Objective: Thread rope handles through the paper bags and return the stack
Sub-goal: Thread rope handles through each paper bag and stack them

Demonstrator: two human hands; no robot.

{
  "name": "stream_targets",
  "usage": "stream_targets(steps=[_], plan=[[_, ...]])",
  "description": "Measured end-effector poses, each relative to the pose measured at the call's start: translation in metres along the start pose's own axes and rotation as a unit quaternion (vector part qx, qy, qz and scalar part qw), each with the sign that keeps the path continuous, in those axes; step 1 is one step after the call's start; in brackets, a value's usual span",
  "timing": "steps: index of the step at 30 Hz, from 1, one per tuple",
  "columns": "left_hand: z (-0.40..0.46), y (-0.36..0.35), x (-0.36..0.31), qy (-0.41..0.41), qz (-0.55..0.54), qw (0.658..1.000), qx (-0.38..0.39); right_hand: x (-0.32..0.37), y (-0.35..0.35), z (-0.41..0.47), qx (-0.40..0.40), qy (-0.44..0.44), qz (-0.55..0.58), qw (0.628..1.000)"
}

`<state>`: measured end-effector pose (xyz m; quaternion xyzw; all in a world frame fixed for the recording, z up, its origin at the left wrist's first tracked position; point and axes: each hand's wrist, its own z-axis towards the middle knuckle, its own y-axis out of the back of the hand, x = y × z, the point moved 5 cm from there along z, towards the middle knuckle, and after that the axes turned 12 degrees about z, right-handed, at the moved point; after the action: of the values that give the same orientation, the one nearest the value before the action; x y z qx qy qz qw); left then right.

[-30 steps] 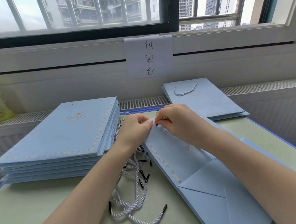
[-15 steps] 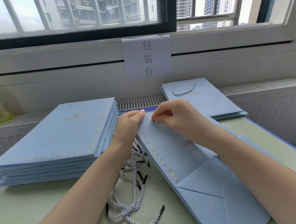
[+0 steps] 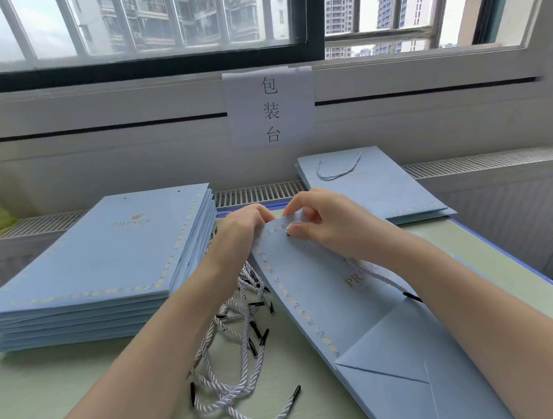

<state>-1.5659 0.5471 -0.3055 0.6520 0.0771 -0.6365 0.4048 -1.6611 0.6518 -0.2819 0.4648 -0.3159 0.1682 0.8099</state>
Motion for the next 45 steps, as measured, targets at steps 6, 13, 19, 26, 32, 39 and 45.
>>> stream_targets(steps=[6,13,19,26,32,39,45], plan=[[-0.005,-0.002,0.000,0.015,0.019,0.994,0.109,0.006,-0.006,-0.001,0.048,0.006,-0.002,0.999],[-0.009,0.008,0.003,0.023,-0.075,0.950,0.302,0.007,-0.003,-0.002,0.086,-0.007,0.104,0.991],[-0.008,0.006,0.009,0.042,-0.045,0.944,0.323,0.005,-0.008,-0.004,0.119,-0.013,0.108,0.987],[-0.005,0.009,0.001,0.047,-0.012,0.973,0.225,0.005,0.001,-0.004,0.102,-0.033,0.145,0.984],[-0.006,0.011,0.009,0.043,0.130,0.971,0.198,-0.005,-0.007,-0.011,0.175,-0.078,0.033,0.981],[-0.008,0.011,0.010,0.039,0.138,0.963,0.227,0.000,-0.023,-0.009,0.158,-0.054,0.073,0.983],[-0.015,0.013,-0.004,0.028,-0.064,0.953,0.296,0.012,-0.002,-0.008,0.086,-0.020,0.107,0.990]])
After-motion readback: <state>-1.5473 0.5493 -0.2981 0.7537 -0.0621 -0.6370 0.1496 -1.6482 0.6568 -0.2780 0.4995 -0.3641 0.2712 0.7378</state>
